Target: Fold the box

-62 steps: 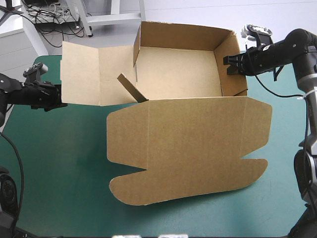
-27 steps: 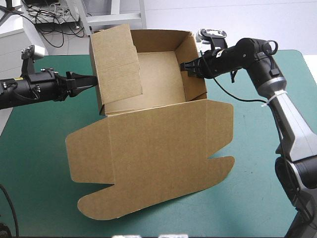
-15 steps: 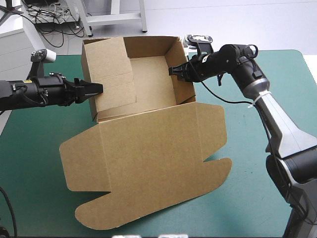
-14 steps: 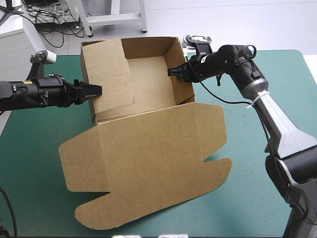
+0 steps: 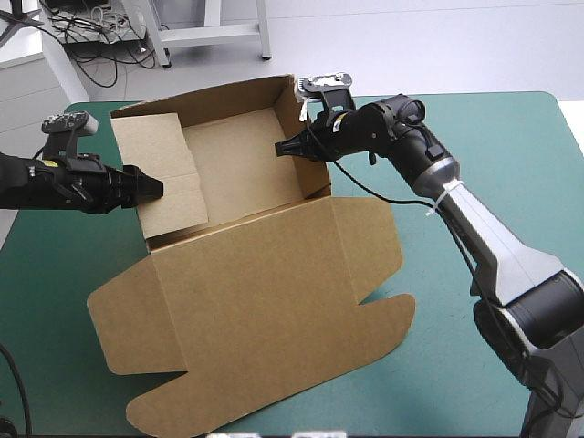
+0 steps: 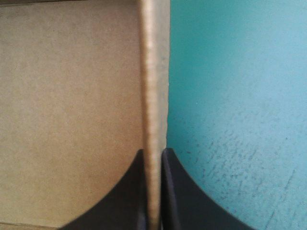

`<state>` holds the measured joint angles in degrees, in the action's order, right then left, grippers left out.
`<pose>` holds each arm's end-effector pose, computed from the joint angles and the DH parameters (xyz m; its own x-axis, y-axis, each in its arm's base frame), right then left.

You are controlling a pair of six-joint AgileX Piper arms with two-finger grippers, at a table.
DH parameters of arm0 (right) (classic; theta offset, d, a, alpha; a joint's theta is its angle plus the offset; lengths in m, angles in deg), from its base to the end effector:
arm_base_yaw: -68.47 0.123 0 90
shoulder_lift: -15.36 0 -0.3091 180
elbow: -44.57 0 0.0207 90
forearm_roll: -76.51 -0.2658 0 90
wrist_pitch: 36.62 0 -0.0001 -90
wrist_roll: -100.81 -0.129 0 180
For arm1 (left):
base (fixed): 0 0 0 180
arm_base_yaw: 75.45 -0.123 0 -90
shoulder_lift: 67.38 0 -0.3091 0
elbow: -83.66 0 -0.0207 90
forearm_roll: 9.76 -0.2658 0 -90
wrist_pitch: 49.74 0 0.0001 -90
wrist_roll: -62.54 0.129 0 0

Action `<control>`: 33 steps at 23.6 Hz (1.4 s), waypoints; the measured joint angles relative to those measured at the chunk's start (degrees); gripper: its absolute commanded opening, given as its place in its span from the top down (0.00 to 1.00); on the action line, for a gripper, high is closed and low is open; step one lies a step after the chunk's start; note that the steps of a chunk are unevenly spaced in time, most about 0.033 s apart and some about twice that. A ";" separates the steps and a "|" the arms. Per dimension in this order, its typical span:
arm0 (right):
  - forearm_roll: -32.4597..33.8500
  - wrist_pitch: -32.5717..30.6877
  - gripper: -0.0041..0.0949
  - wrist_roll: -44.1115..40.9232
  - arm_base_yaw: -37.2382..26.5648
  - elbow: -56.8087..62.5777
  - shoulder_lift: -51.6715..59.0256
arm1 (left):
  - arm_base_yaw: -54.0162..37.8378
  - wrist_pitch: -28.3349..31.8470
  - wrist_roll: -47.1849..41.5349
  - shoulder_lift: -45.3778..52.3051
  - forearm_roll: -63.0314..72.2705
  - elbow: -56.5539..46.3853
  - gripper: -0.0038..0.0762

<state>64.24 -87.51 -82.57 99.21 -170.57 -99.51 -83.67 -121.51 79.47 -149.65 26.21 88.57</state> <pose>0.4062 0.2663 0.3894 -0.6606 -0.1701 -0.7312 -0.4939 0.8320 0.2527 0.2817 -0.0320 0.4197 -0.7966 -0.0546 -0.6021 0.2545 0.8731 -0.4158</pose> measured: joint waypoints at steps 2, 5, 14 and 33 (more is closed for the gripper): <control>0.58 0.12 0.97 -0.67 0.43 0.00 0.00 | 0.00 0.00 -0.90 0.00 -0.92 0.00 0.41; 1.10 0.12 0.97 -1.62 0.92 0.00 0.00 | 0.00 0.00 -2.23 0.00 -2.55 0.00 0.51; 3.43 -0.07 0.97 -3.26 1.49 0.00 0.00 | 5.38 5.06 -4.67 -1.76 -13.77 0.00 0.96; 21.64 -16.63 0.98 -15.65 2.24 6.35 2.13 | 22.44 8.44 -15.93 -18.93 -23.54 7.49 0.96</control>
<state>85.89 -104.14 -98.22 101.45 -164.22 -97.37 -61.23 -113.07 63.54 -168.59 2.67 96.06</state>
